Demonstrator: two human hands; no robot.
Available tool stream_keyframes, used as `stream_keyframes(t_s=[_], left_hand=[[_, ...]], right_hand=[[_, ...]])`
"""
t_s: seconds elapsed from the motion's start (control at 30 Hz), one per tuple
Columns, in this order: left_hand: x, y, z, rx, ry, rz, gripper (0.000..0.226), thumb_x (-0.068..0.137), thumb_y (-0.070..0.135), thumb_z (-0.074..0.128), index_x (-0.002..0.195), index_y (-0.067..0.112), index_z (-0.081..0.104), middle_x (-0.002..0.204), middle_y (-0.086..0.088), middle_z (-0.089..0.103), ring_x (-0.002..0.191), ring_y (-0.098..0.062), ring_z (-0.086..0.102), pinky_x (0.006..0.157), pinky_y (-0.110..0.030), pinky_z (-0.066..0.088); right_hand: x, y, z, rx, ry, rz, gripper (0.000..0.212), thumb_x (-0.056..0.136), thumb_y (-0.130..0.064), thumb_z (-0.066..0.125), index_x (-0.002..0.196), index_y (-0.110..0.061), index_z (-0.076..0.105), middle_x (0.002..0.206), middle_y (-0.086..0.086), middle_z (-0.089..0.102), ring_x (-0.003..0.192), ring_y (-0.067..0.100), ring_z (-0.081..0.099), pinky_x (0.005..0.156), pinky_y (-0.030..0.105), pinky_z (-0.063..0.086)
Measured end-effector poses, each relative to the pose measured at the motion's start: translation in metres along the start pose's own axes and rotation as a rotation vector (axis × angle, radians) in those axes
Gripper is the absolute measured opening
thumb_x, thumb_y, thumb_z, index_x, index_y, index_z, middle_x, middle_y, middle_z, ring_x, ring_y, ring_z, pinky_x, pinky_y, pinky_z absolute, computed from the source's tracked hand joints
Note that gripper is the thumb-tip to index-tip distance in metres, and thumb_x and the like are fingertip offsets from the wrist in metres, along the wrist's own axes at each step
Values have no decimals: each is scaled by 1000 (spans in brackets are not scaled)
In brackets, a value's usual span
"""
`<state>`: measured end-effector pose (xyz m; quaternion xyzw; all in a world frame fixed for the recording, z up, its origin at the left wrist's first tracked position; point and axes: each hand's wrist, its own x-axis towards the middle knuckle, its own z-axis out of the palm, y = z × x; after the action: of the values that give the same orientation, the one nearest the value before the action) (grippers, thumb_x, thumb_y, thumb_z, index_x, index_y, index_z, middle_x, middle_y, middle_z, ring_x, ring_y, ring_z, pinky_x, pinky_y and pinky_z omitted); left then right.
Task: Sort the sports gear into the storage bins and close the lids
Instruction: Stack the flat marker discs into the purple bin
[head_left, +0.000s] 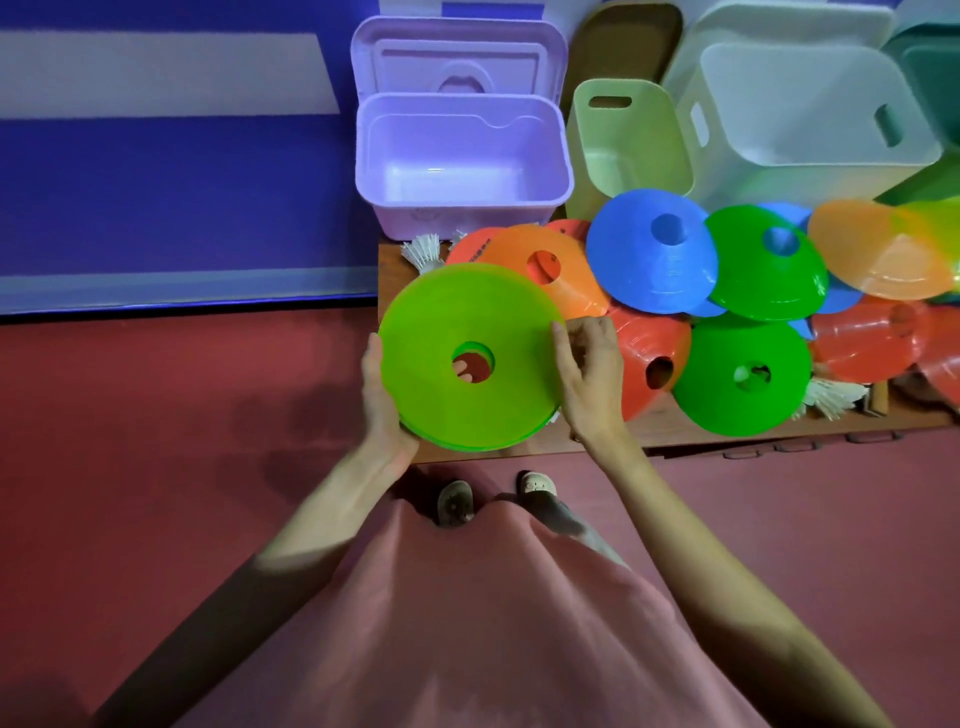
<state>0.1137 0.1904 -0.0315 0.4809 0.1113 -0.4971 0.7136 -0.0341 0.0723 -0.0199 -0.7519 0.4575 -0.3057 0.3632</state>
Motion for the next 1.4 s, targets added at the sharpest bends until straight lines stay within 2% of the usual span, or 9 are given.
stream_keyframes(t_s=[0.17, 0.43, 0.57, 0.7, 0.8, 0.93, 1.13, 1.33, 1.4], left_hand=[[1, -1, 19, 52, 1, 22, 62, 97, 58, 25, 118, 13, 62, 110, -20, 67, 88, -31, 67, 83, -47, 54], [6, -13, 45, 83, -1, 73, 65, 96, 60, 23, 122, 14, 62, 116, -17, 67, 108, -32, 63, 95, -47, 50], [7, -19, 74, 45, 43, 93, 59, 98, 57, 25, 102, 17, 68, 95, -12, 74, 88, -28, 68, 89, -43, 52], [17, -26, 93, 7, 95, 123, 60, 98, 55, 27, 98, 18, 75, 96, -9, 74, 82, -23, 70, 75, -36, 57], [23, -30, 100, -11, 114, 167, 65, 98, 54, 27, 72, 25, 80, 81, -4, 75, 71, -18, 71, 67, -32, 58], [30, -29, 104, -25, 145, 227, 65, 99, 53, 26, 72, 27, 79, 82, -2, 75, 75, -15, 71, 73, -32, 58], [39, -28, 115, 26, 174, 243, 62, 97, 58, 28, 125, 13, 61, 107, -12, 71, 93, -23, 68, 86, -38, 55], [39, -37, 141, 65, 163, 223, 58, 95, 61, 33, 121, 19, 64, 121, -10, 66, 108, -23, 64, 90, -39, 54], [40, -42, 150, 101, 124, 237, 49, 97, 57, 31, 113, 27, 65, 114, 1, 70, 104, -15, 67, 79, -31, 56]], right_hand=[[18, 17, -15, 5, 120, 0, 15, 97, -20, 46, 103, -7, 51, 101, 12, 53, 92, 17, 50, 77, 12, 33], [99, 63, -61, -402, -178, 83, 64, 85, -8, 57, 143, 0, 31, 154, 16, 17, 122, 35, 49, 94, 42, 42], [128, 73, -71, -435, -299, 41, 73, 82, -6, 61, 146, 0, 25, 153, 15, 22, 128, 33, 42, 96, 42, 40], [143, 76, -73, -460, -365, 19, 73, 78, -7, 64, 142, -2, 28, 136, 20, 30, 99, 43, 56, 82, 48, 48], [145, 68, -80, -478, -343, 21, 87, 72, -25, 77, 141, -4, 28, 130, 20, 31, 91, 44, 58, 76, 45, 49], [142, 49, -104, -440, -215, -19, 113, 52, -49, 85, 144, -16, 28, 128, 13, 34, 95, 39, 57, 73, 43, 49], [138, 34, -130, 97, -102, -176, 80, 62, -43, 63, 133, -14, 44, 115, 4, 52, 81, 13, 52, 69, 26, 45], [146, 30, -134, 747, -299, 193, 26, 74, -40, 52, 88, -19, 59, 77, -11, 69, 72, 4, 61, 66, 22, 47], [146, 32, -128, 667, -335, 331, 26, 79, -45, 48, 79, -19, 51, 72, 0, 58, 67, 15, 52, 62, 29, 38]])
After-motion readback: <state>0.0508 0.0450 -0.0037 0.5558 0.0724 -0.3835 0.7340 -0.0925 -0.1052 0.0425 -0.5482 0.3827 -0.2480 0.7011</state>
